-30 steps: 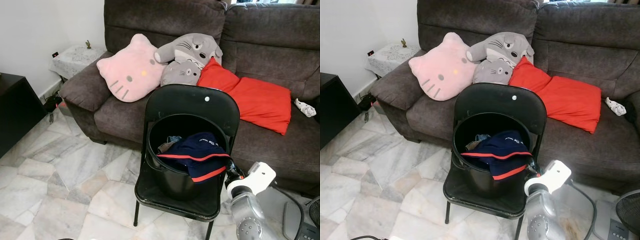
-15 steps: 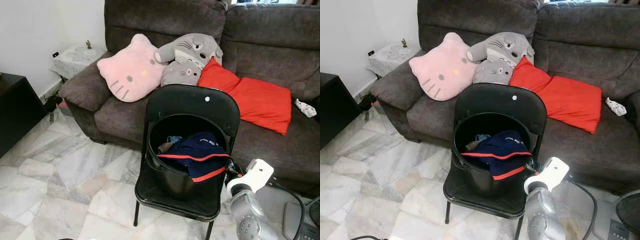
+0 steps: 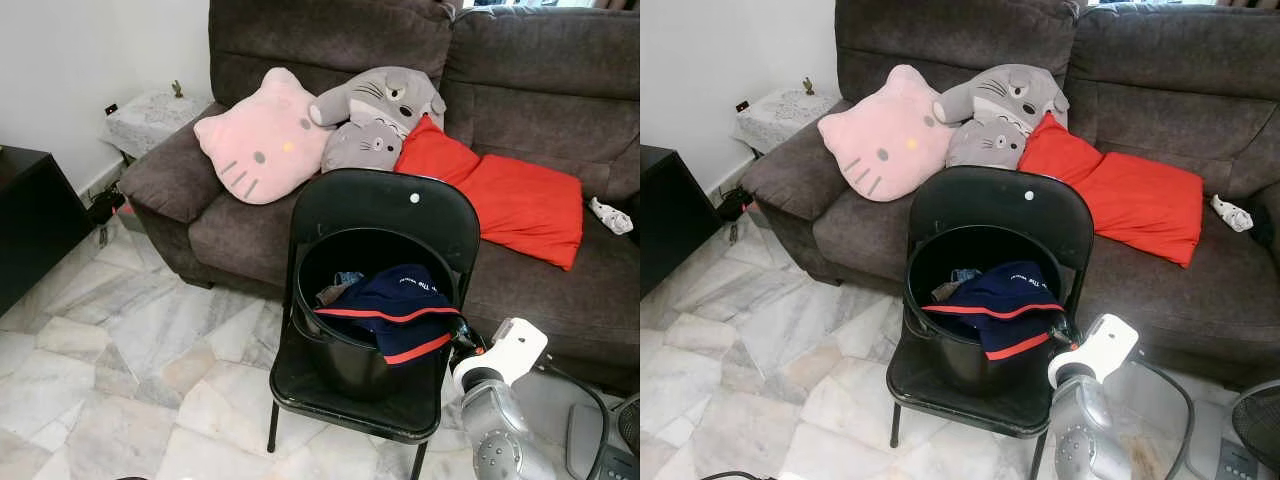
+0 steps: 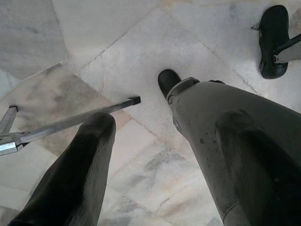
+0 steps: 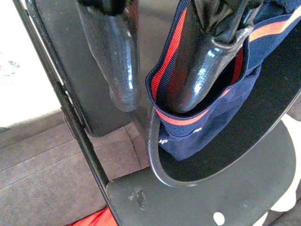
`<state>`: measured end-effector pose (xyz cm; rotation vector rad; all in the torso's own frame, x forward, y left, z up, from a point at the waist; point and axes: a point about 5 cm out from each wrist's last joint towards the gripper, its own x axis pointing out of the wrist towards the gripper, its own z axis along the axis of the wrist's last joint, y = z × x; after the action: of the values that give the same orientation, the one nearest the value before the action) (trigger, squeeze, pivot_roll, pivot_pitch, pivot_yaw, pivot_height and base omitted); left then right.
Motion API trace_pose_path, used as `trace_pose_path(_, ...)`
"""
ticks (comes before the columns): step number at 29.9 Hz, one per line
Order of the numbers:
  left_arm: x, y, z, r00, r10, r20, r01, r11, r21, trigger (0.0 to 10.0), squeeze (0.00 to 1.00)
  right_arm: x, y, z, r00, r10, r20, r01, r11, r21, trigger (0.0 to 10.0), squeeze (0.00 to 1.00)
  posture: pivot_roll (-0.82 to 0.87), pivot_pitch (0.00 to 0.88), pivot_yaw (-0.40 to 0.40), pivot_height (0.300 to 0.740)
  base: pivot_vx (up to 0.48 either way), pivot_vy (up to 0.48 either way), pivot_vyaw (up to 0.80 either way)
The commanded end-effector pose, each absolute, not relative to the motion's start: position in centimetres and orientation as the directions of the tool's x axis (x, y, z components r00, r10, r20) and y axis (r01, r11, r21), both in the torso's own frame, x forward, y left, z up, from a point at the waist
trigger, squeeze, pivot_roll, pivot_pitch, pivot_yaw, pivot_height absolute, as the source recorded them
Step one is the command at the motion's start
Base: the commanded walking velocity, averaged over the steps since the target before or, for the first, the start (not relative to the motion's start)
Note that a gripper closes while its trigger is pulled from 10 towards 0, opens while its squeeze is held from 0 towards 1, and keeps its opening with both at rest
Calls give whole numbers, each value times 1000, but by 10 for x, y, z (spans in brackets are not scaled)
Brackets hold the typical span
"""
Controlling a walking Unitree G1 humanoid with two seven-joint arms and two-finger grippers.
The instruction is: Hang hanger
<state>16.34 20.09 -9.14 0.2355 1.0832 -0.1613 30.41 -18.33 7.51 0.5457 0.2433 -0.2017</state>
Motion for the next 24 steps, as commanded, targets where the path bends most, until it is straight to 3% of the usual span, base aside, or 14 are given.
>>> trace_pose_path(1, 155, 206, -94, 426, 2, -905, 251, 960, 121, 10000, 0, 304, -182, 73, 947, -123, -297, 258, 840, 477, 10000, 0, -110, 100, 39, 740, 0, 0, 0)
trace_pose_path(2, 155, 206, -94, 426, 2, -905, 251, 960, 121, 10000, 0, 304, -183, 75, 946, -130, -298, 259, 854, 451, 10000, 0, -110, 100, 39, 740, 0, 0, 0)
trace_pose_path(4, 155, 206, -94, 425, 2, -905, 251, 961, 120, 10000, 0, 305, -186, 82, 936, -123, -329, 187, 967, 170, 10000, 0, -112, 104, 40, 740, 0, 0, 0)
trace_pose_path(6, 156, 206, -94, 424, 1, -906, 251, 961, 119, 10000, 0, 304, -187, 84, 930, -128, -344, 155, 987, 52, 10000, 0, -112, 104, 40, 740, 0, 0, 0)
trace_pose_path(13, 156, 206, -94, 424, 1, -905, 252, 960, 119, 10000, 0, 303, -187, 83, 930, -122, -346, 149, 988, 52, 10000, 0, -112, 103, 40, 740, 0, 0, 0)
trace_pose_path(14, 156, 206, -94, 425, 1, -905, 252, 960, 119, 10000, 0, 303, -187, 83, 931, -120, -345, 147, 988, 52, 10000, 243, -112, 102, 40, 740, 0, 0, 0)
trace_pose_path(15, 156, 206, -94, 425, 1, -905, 252, 960, 119, 10000, 0, 303, -186, 84, 930, -119, -348, 142, 989, 42, 10000, 294, -112, 102, 40, 740, 0, 0, 0)
trace_pose_path(17, 156, 206, -94, 425, 1, -905, 252, 960, 119, 10000, 0, 302, -186, 85, 928, -121, -352, 139, 990, 26, 10000, 267, -112, 101, 40, 740, 0, 0, 0)
trace_pose_path(18, 156, 206, -94, 425, 1, -905, 251, 960, 119, 10000, 0, 302, -187, 85, 927, -123, -354, 139, 990, 20, 10000, 153, -112, 100, 39, 740, 0, 0, 0)
trace_pose_path(19, 156, 206, -94, 425, 1, -905, 252, 960, 120, 10000, 0, 302, -187, 86, 926, -123, -356, 136, 991, 12, 10000, 102, -112, 100, 39, 740, 0, 0, 0)
trace_pose_path(20, 156, 206, -94, 424, 1, -906, 252, 960, 119, 10000, 0, 302, -187, 86, 931, -111, -349, 121, 993, 6, 10000, 1000, -112, 98, 39, 740, 0, 0, 0)
trace_pose_path(24, 156, 205, -94, 424, 1, -906, 252, 960, 119, 10000, 0, 303, -188, 87, 931, -114, -346, 118, 993, -8, 10000, 1000, -112, 97, 38, 740, 0, 0, 0)
